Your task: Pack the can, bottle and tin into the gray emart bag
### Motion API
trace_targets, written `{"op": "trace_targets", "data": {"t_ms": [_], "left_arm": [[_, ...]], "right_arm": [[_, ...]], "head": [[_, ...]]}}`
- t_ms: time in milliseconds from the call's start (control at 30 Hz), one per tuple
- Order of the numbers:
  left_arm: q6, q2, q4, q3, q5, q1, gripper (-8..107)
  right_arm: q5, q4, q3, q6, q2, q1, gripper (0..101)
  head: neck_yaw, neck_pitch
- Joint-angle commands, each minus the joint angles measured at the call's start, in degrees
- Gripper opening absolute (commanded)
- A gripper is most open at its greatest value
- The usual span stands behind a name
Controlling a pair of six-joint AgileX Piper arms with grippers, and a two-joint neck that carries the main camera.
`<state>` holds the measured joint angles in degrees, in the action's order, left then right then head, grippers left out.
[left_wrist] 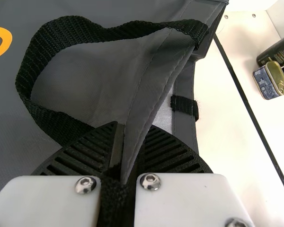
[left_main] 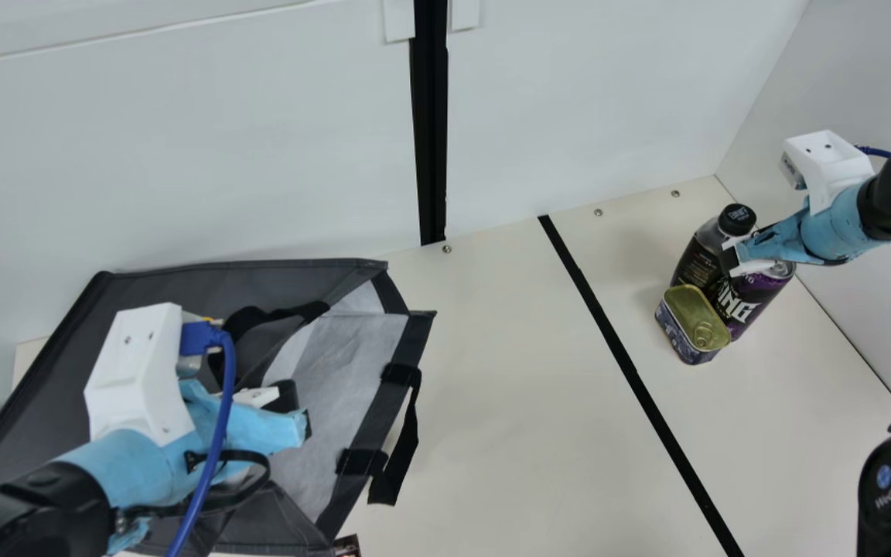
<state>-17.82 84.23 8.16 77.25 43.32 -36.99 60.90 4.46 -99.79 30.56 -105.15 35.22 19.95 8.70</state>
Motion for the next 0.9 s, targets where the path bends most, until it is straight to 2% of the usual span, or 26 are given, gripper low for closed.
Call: {"op": "trace_targets", "data": {"t_ms": [0, 667, 867], "left_arm": [[0.00, 0.00, 0.00, 0.00, 0.00, 0.00, 10], [0.00, 0.00, 0.00, 0.00, 0.00, 0.00, 10], [0.00, 0.00, 0.00, 0.00, 0.00, 0.00, 10]], "right_arm": [[-0.04, -0.08, -0.27, -0.28, -0.75, -0.07, 91], [-0.64, -1.81, -1.26, -3.05, -6.50, -1.38, 91], [-0.53, -2.31, -1.17, -3.42, -7.07, -1.28, 51]], "head": [[0.05, 1.30], [0.05, 1.30], [0.05, 1.30]]}}
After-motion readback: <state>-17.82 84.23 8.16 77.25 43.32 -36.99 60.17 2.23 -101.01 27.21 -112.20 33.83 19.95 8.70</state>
